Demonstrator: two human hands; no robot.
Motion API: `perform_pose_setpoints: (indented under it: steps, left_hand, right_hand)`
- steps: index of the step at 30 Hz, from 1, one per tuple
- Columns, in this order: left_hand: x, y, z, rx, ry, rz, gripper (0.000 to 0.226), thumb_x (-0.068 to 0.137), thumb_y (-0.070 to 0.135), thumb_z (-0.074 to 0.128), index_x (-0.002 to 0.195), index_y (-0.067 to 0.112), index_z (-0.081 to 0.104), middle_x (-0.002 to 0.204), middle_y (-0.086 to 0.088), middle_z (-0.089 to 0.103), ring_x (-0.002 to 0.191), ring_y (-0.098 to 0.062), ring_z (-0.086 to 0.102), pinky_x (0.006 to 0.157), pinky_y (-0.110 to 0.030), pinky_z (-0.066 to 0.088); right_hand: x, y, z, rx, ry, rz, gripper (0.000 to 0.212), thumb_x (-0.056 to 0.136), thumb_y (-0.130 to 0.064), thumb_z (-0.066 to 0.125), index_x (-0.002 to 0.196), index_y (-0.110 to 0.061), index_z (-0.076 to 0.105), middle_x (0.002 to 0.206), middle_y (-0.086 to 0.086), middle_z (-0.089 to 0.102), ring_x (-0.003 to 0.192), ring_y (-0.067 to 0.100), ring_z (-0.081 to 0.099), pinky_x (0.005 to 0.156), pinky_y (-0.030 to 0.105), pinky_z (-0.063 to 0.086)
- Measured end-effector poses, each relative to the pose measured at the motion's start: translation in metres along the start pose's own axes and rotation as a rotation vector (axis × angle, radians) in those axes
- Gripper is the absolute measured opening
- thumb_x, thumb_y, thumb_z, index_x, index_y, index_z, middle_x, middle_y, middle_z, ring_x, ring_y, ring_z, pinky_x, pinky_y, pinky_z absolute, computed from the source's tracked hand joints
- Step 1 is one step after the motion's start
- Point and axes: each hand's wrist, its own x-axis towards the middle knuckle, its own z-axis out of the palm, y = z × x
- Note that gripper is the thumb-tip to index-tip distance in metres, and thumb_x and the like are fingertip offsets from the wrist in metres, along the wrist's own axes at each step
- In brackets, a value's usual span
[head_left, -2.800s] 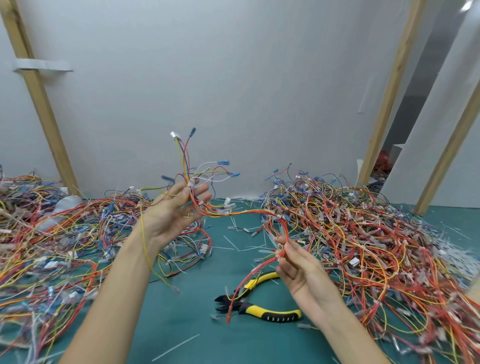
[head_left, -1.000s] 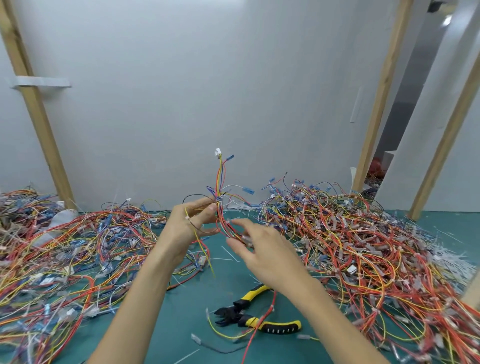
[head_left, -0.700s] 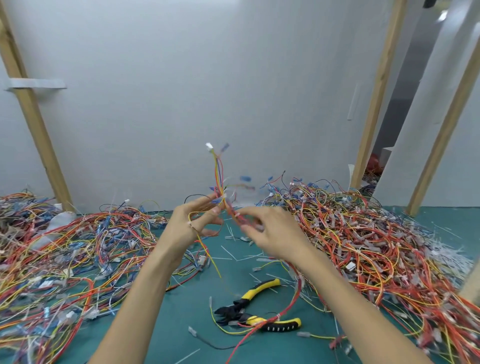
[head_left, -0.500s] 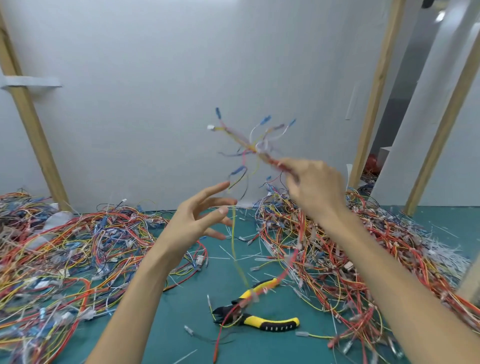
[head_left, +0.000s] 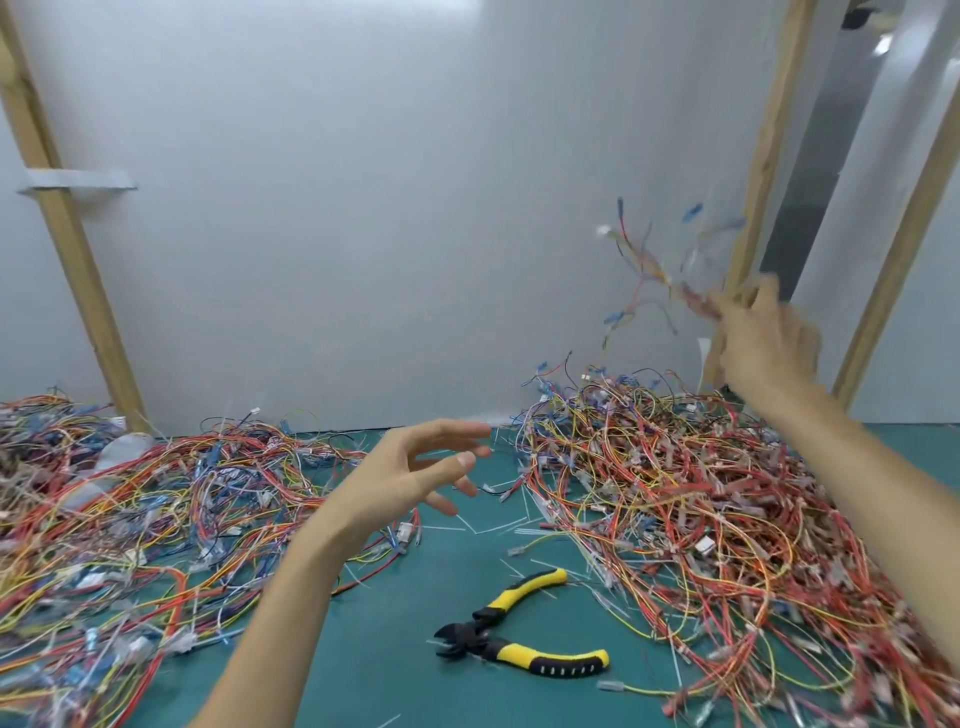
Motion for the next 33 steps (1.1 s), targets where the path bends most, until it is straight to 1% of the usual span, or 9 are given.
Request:
perform_pose_setpoints:
  steps: [4,6,10,14,16,18,25,30,33]
  left_hand:
    - [0.001,-0.003,0.004,0.047,-0.021,-0.028,0.025,0.097,0.013,0.057,0.119,0.022,0.065,0.110,0.006,0.071,0.084,-0.018,0.071,0.065,-0.028,0.056]
    - [0.000,-0.008,0.006,0.079,-0.015,-0.044,0.024,0.097,0.013,0.056,0.117,0.023,0.066,0.108,0.006,0.072,0.083,-0.018,0.071,0.064,-0.027,0.056]
    - [-0.003,-0.022,0.011,0.124,0.009,-0.090,0.020,0.096,0.015,0.058,0.110,0.025,0.068,0.104,0.007,0.073,0.083,-0.017,0.071,0.066,-0.027,0.056]
    - [-0.011,-0.055,0.021,0.430,0.085,-0.070,0.020,0.094,0.014,0.059,0.108,0.027,0.067,0.101,0.011,0.071,0.087,-0.010,0.068,0.077,-0.021,0.052]
    - [-0.021,-0.075,0.027,0.581,0.136,-0.011,0.023,0.093,0.011,0.058,0.111,0.024,0.066,0.099,0.013,0.069,0.090,-0.002,0.064,0.080,-0.012,0.046]
    - [-0.032,-0.094,0.030,0.679,0.159,0.052,0.025,0.092,0.009,0.058,0.112,0.022,0.065,0.100,0.013,0.066,0.092,0.002,0.059,0.084,-0.014,0.044]
    - [-0.047,-0.119,0.034,0.742,0.212,0.089,0.020,0.089,0.006,0.059,0.108,0.012,0.064,0.100,0.001,0.064,0.097,-0.016,0.057,0.087,-0.020,0.038]
    - [-0.046,-0.122,0.035,0.763,0.179,0.068,0.024,0.088,0.002,0.055,0.110,0.009,0.062,0.105,-0.003,0.062,0.101,-0.020,0.054,0.092,-0.025,0.039]
    - [-0.047,-0.123,0.032,0.774,0.165,0.047,0.032,0.080,-0.001,0.056,0.110,0.009,0.063,0.105,-0.001,0.061,0.100,-0.018,0.053,0.089,-0.017,0.036]
  right_hand:
    - [-0.063,-0.004,0.066,-0.218,-0.657,-0.070,0.041,0.100,-0.028,0.045,0.139,-0.014,0.049,0.148,0.017,0.035,0.129,0.038,0.044,0.106,0.048,0.042]
    - [-0.086,-0.006,0.086,-0.200,-0.797,-0.010,0.051,0.103,-0.034,0.036,0.149,-0.011,0.034,0.157,0.018,0.025,0.140,0.037,0.032,0.116,0.044,0.028]
    - [-0.112,-0.027,0.085,-0.167,-0.521,-0.030,0.055,0.097,-0.029,0.050,0.148,-0.016,0.036,0.158,0.014,0.022,0.145,0.034,0.021,0.117,0.047,0.020]
    - [-0.153,-0.084,0.064,0.231,-0.349,-0.258,0.051,0.095,-0.019,0.048,0.146,-0.022,0.042,0.155,0.002,0.036,0.144,0.018,0.028,0.117,0.038,0.019]
    - [-0.179,-0.111,0.054,0.460,-0.405,-0.362,0.045,0.098,-0.020,0.043,0.143,-0.025,0.046,0.146,-0.005,0.045,0.136,0.012,0.036,0.112,0.033,0.023]
    - [-0.202,-0.133,0.050,0.585,-0.499,-0.429,0.044,0.100,-0.024,0.042,0.143,-0.027,0.045,0.143,-0.008,0.048,0.134,0.010,0.037,0.112,0.030,0.022]
    - [-0.243,-0.169,0.057,0.569,-0.608,-0.491,0.046,0.102,-0.030,0.037,0.148,-0.025,0.034,0.145,-0.003,0.047,0.134,0.015,0.038,0.111,0.032,0.024]
    - [-0.259,-0.176,0.049,0.520,-0.369,-0.588,0.043,0.100,-0.035,0.037,0.134,-0.014,0.055,0.133,0.000,0.059,0.129,0.019,0.049,0.108,0.032,0.037]
    - [-0.273,-0.187,0.048,0.638,-0.453,-0.685,0.047,0.095,-0.022,0.037,0.140,-0.012,0.046,0.148,0.003,0.045,0.139,0.019,0.036,0.114,0.031,0.028]
